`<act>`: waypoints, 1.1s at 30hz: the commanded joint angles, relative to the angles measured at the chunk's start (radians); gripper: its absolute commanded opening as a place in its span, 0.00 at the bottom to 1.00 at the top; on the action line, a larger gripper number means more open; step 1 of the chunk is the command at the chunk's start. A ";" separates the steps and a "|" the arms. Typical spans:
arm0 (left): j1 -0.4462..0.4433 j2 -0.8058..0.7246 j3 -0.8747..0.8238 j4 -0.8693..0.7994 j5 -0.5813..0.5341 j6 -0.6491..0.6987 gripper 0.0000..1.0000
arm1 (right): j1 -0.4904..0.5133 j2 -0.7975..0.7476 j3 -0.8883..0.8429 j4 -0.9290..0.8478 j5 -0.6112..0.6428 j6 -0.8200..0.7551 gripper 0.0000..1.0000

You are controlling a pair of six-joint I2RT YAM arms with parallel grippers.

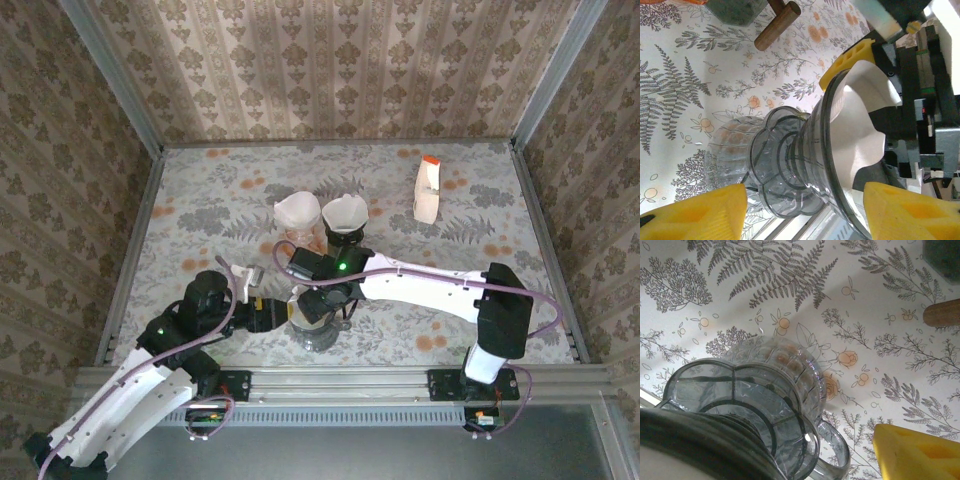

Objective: Place the coffee filter in the dripper

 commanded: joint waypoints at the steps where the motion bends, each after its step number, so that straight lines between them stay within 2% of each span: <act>1: -0.007 0.000 -0.008 -0.012 -0.005 0.000 0.63 | 0.000 -0.060 0.021 -0.021 0.050 0.002 0.75; 8: -0.007 -0.003 -0.007 -0.013 -0.009 -0.003 0.63 | 0.001 -0.148 -0.004 -0.045 0.087 0.023 0.74; 17: -0.009 -0.003 -0.005 -0.014 -0.018 -0.011 0.63 | 0.005 -0.242 -0.090 -0.078 0.099 0.066 0.66; 21: -0.008 -0.003 -0.005 -0.016 -0.022 -0.014 0.63 | 0.009 -0.256 -0.100 -0.075 0.105 0.068 0.60; 28: -0.008 -0.012 0.035 -0.011 -0.029 -0.015 0.79 | 0.018 -0.243 -0.080 -0.070 0.107 0.057 0.62; 33: -0.007 0.010 0.050 0.026 -0.036 -0.012 0.84 | 0.022 -0.244 -0.071 -0.069 0.109 0.056 0.64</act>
